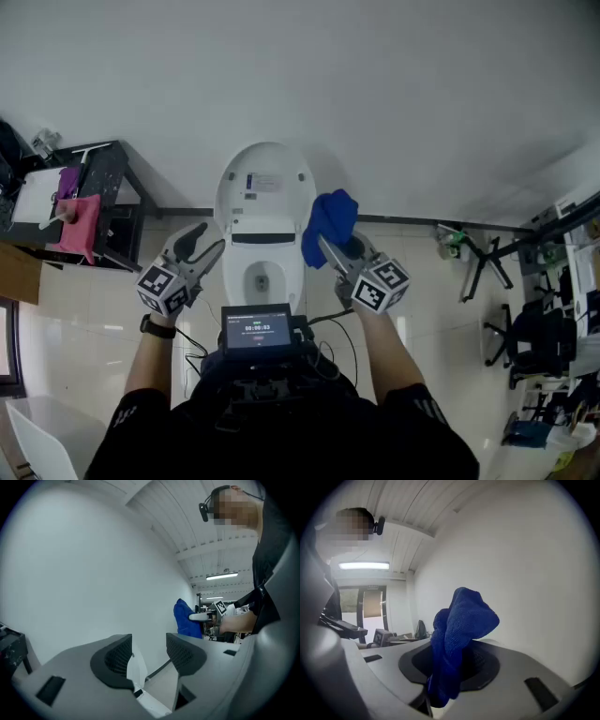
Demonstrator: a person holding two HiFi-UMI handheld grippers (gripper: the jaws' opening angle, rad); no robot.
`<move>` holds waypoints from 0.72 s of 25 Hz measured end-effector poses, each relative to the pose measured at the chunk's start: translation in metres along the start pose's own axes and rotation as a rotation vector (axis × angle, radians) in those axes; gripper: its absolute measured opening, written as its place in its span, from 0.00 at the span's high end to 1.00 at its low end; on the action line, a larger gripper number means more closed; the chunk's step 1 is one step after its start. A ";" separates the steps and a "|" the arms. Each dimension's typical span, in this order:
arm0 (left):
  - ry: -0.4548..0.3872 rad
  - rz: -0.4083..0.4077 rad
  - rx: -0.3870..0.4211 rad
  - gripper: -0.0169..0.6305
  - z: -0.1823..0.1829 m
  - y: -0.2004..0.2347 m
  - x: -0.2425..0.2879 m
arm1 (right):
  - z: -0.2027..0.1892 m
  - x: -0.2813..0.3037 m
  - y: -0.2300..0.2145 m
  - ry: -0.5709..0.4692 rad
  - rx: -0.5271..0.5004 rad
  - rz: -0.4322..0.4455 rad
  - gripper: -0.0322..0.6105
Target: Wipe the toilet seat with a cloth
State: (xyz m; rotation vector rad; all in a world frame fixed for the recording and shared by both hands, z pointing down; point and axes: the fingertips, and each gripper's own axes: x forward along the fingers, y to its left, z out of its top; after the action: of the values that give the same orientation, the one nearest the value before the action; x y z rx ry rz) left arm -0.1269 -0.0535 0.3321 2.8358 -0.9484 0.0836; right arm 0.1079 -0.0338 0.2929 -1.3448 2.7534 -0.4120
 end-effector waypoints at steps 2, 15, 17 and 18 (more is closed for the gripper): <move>0.006 -0.002 0.005 0.61 -0.002 0.003 0.001 | -0.005 0.004 -0.004 0.023 -0.024 -0.008 0.75; 0.126 -0.002 -0.008 0.62 -0.049 0.011 0.006 | -0.065 0.036 -0.055 0.236 -0.149 -0.067 0.75; 0.143 0.005 -0.021 0.62 -0.059 0.013 0.006 | -0.081 0.045 -0.062 0.282 -0.178 -0.060 0.75; 0.152 0.004 -0.025 0.62 -0.065 0.013 0.006 | -0.090 0.049 -0.067 0.305 -0.184 -0.058 0.75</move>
State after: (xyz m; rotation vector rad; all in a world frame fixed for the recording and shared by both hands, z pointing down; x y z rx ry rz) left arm -0.1301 -0.0574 0.3982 2.7579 -0.9153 0.2816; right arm 0.1146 -0.0916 0.4006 -1.5217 3.0703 -0.4064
